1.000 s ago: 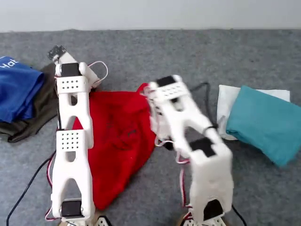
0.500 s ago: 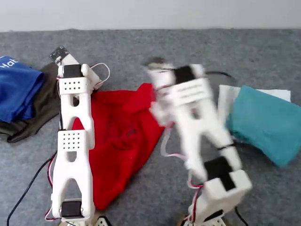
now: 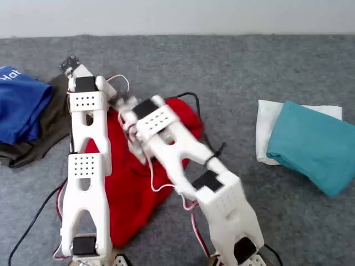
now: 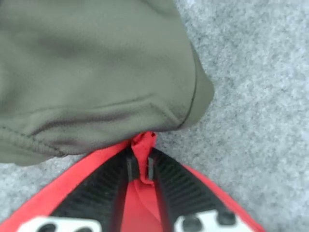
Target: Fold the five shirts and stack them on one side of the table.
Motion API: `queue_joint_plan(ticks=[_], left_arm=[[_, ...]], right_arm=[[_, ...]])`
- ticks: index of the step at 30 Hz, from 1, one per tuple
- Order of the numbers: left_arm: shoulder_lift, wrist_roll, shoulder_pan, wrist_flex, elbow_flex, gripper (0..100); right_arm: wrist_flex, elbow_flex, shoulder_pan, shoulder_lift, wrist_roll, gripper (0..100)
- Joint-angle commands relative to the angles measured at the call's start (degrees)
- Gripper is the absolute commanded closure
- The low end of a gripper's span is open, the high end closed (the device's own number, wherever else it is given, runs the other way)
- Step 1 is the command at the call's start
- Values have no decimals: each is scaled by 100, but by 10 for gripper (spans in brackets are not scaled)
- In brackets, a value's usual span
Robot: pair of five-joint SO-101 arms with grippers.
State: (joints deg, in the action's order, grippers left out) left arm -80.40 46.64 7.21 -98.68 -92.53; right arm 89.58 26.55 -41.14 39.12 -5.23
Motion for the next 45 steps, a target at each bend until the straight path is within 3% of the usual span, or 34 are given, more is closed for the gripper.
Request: queue_joint_plan(ticks=[1, 8, 21, 27, 30, 36, 40, 45], left_arm=[[105, -26, 35, 44, -382, 988], [105, -26, 44, 44, -382, 988], [97, -26, 44, 62, -382, 988], [97, -26, 44, 53, -382, 988], [97, -26, 44, 53, -382, 988], [97, -26, 44, 44, -382, 988], [105, -26, 44, 44, -382, 988], [105, -26, 44, 44, -382, 988]], right_arm=[[497, 141, 233, 127, 325, 990], [1358, -70, 892, 637, 396, 990], [1323, -2998, 3776, -1912, -862, 990], [1323, -2084, 4734, -2141, -835, 990], [1341, -1433, 4374, -2360, -826, 990], [1314, -1284, 1886, -2826, -738, 990], [1262, -1284, 549, -2413, -26, 990], [585, -1266, 497, -1349, 35, 990]])
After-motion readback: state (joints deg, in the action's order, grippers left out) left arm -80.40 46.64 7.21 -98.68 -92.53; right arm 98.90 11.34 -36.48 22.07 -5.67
